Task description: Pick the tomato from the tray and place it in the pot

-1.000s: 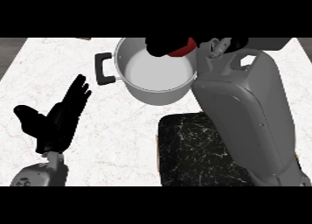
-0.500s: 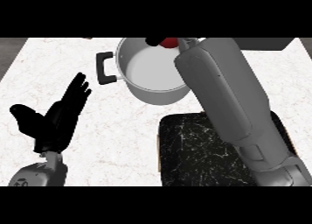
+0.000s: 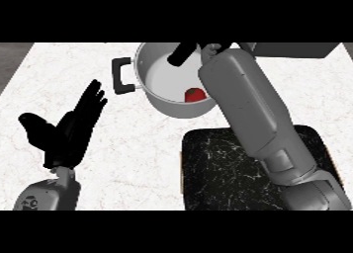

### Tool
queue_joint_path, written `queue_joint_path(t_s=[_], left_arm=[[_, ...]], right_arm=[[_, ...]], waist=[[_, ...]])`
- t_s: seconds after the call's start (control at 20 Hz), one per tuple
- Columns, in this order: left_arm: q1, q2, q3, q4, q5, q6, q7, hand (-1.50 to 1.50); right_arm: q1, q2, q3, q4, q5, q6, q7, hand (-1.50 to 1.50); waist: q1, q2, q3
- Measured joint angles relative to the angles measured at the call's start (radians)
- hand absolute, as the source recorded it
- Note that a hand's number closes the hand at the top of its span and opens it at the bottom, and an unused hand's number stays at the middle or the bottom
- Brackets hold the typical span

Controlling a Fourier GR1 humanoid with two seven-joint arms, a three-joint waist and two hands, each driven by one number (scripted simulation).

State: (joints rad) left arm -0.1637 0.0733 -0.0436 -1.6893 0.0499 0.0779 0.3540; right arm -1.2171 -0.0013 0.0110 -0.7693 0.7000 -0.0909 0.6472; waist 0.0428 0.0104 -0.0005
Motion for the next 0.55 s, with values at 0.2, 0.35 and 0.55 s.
queue_joint_path(t_s=[0.2,0.35,0.55], left_arm=[[0.000,0.009,0.009,0.002,0.007,-0.011,-0.004,0.00],[-0.001,0.007,0.012,0.010,0.009,-0.015,-0.015,0.00],[0.011,0.010,0.017,0.002,0.007,-0.012,-0.015,0.00]], right_arm=[[0.011,0.001,-0.036,0.037,-0.096,-0.121,-0.086,-1.50],[0.012,0.001,-0.057,0.027,-0.130,-0.255,-0.152,-1.50],[0.015,-0.002,-0.103,0.018,-0.150,-0.389,-0.224,-1.50]], waist=[[0.001,0.001,0.000],[0.001,0.001,0.000],[-0.011,-0.002,0.000]])
